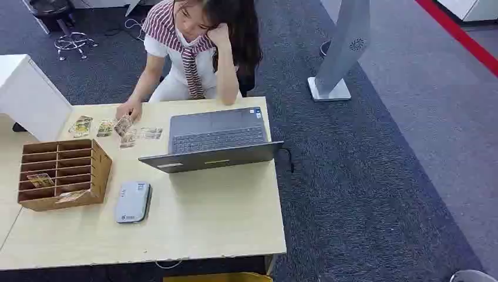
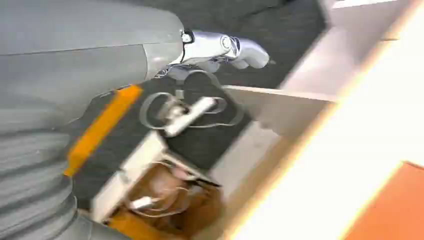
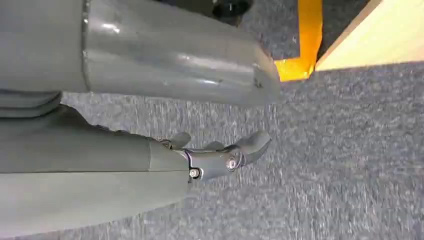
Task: Pass the card to the sensor for recognition and then transmit it.
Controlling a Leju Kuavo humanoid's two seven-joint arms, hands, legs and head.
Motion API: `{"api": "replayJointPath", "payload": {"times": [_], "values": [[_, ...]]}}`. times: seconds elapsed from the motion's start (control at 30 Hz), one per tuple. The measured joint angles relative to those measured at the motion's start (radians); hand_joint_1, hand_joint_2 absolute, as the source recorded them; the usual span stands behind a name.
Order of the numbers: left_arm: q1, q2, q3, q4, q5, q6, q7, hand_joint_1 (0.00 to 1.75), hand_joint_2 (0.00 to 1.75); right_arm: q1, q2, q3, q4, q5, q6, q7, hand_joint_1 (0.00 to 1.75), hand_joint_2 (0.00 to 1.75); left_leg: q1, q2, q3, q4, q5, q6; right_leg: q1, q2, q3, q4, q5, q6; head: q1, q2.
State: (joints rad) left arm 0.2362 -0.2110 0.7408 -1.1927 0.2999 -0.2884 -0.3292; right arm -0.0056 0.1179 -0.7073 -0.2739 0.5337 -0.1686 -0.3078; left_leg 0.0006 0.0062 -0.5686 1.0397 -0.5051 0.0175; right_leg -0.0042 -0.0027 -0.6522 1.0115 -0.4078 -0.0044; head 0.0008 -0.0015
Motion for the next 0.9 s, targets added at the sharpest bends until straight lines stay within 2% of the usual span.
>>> {"api": "replayJointPath", "payload": {"times": [0.33, 0.5, 0.63, 0.9], "values": [[0.105, -0.053, -0.092, -0.353, 0.117, 0.035, -0.058, 0.00, 1.75, -0.014, 0.020, -0.055, 0.018, 0.072, -0.036, 0.001, 0.00, 0.00, 0.000, -0.001, 0.000, 0.000, 0.000, 0.000, 0.000, 0.000, 0.000, 0.000, 0.000, 0.000, 0.000, 0.000], [0.116, -0.067, -0.136, -0.513, 0.078, 0.048, -0.116, 0.00, 1.75, -0.021, 0.032, -0.069, 0.028, 0.124, -0.052, 0.001, 0.00, 0.00, 0.000, -0.001, 0.000, 0.000, 0.000, 0.000, 0.000, 0.000, 0.000, 0.000, 0.000, 0.000, 0.000, 0.000], [0.093, -0.039, -0.178, -0.560, -0.028, 0.097, -0.141, 0.00, 1.75, -0.025, 0.039, -0.069, 0.034, 0.158, -0.058, 0.001, 0.00, 0.00, 0.000, -0.001, 0.000, 0.000, 0.001, -0.001, 0.000, 0.000, 0.000, 0.000, 0.001, -0.001, 0.000, 0.000], [0.019, 0.066, -0.266, -0.566, -0.254, 0.236, -0.137, 0.00, 1.75, -0.034, 0.047, -0.069, 0.042, 0.215, -0.061, 0.003, 0.00, 0.00, 0.000, -0.001, 0.000, 0.000, 0.002, -0.004, 0.000, 0.000, 0.000, 0.000, 0.002, -0.002, 0.000, 0.000]]}}
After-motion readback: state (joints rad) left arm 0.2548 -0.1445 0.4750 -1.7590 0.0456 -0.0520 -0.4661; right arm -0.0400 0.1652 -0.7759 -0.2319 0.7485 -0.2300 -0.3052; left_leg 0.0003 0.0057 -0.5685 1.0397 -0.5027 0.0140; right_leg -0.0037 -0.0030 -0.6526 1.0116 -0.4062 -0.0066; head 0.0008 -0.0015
